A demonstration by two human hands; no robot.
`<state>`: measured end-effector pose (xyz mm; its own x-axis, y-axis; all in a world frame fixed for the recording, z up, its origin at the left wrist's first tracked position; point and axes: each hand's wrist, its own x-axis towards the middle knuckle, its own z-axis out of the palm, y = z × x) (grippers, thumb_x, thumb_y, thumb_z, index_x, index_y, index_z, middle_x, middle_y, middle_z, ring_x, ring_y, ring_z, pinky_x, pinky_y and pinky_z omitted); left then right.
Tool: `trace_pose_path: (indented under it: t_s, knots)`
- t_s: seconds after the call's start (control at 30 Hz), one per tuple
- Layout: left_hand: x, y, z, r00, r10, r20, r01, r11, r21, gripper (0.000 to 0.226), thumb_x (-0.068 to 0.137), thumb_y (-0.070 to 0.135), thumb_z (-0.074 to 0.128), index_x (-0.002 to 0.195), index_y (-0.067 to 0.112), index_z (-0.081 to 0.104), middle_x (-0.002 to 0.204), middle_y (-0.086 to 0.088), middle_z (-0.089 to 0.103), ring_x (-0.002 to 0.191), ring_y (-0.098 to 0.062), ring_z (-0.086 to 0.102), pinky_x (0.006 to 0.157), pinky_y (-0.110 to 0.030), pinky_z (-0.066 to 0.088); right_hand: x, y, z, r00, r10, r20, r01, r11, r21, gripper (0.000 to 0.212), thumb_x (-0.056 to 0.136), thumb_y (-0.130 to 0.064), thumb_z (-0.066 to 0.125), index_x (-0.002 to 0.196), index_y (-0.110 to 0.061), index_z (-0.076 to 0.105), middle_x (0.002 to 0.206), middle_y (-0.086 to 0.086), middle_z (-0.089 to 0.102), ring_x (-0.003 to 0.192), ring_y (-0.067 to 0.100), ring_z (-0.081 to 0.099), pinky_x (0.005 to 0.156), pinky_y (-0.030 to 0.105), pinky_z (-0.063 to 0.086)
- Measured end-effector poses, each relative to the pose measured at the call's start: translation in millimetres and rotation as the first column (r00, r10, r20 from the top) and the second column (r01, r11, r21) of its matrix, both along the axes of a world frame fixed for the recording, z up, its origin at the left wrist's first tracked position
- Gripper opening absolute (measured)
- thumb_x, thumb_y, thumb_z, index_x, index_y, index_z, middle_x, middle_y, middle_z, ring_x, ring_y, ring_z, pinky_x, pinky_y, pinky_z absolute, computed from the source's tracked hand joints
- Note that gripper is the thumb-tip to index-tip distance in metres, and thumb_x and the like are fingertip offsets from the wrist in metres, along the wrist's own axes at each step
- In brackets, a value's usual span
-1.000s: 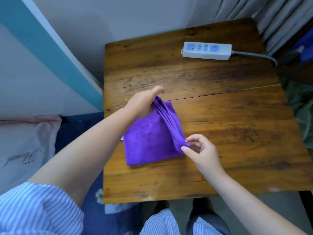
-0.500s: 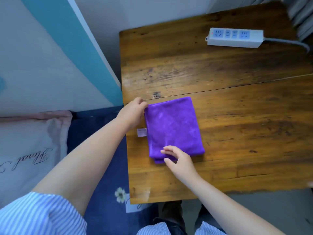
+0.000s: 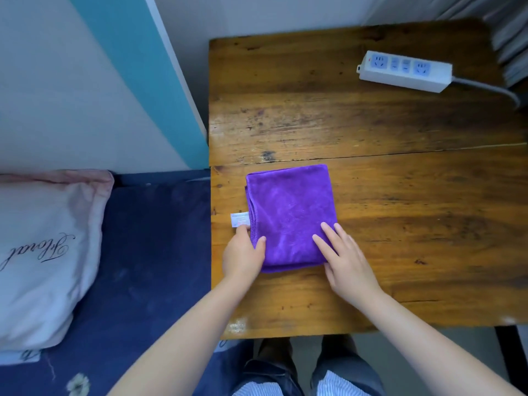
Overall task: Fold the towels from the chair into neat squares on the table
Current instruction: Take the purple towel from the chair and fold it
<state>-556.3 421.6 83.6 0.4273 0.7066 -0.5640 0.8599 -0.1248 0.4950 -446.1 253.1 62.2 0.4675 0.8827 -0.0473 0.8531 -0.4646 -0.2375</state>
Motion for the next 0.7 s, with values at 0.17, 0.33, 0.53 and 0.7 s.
trace_pose_path:
  t_s: [0.17, 0.33, 0.53, 0.7]
  knots:
    - [-7, -5, 13, 0.975, 0.106, 0.197, -0.119, 0.991, 0.058, 0.031, 0.09, 0.019, 0.057, 0.118, 0.005, 0.056, 0.072, 0.002, 0.054, 0.071, -0.017, 0.052, 0.072, -0.03, 0.043, 4, 1, -3, 0.996, -0.037, -0.084, 0.046, 0.993, 0.11, 0.044, 0.078, -0.008, 0.035, 0.115, -0.004, 0.059, 0.118, 0.02, 0.064, 0.106, 0.043, 0.061, 0.081, 0.044, 0.051]
    - [-12, -13, 15, 0.951, 0.091, 0.296, -0.101, 0.995, 0.019, 0.028, 0.087, 0.014, 0.061, 0.114, 0.007, 0.056, 0.068, 0.008, 0.045, 0.058, -0.006, 0.042, 0.061, -0.014, 0.038, 5, -8, -9, 0.992, -0.041, -0.117, 0.056, 0.99, 0.127, 0.043, 0.081, -0.008, 0.033, 0.12, -0.007, 0.05, 0.122, 0.022, 0.061, 0.111, 0.044, 0.057, 0.089, 0.041, 0.039]
    - [-17, -16, -7, 0.992, 0.035, 0.121, -0.029, 0.998, -0.049, 0.033, 0.092, 0.017, 0.054, 0.122, 0.004, 0.049, 0.087, -0.001, 0.053, 0.077, -0.018, 0.051, 0.07, -0.025, 0.04, 7, -17, -13, 0.997, 0.043, -0.06, -0.039, 0.997, 0.072, 0.05, 0.07, 0.004, 0.056, 0.117, -0.01, 0.046, 0.123, 0.023, 0.06, 0.113, 0.045, 0.056, 0.08, 0.045, 0.053]
    - [-10, -20, 0, 0.997, 0.029, 0.068, -0.04, 0.984, 0.175, 0.047, 0.086, 0.002, 0.051, 0.132, 0.005, 0.043, 0.133, -0.012, 0.045, 0.124, -0.028, 0.046, 0.101, -0.036, 0.041, -4, -15, -8, 0.995, 0.068, 0.075, -0.059, 0.991, -0.117, 0.048, 0.075, -0.023, 0.035, 0.121, -0.009, 0.045, 0.127, 0.019, 0.058, 0.124, 0.033, 0.037, 0.089, 0.048, 0.048]
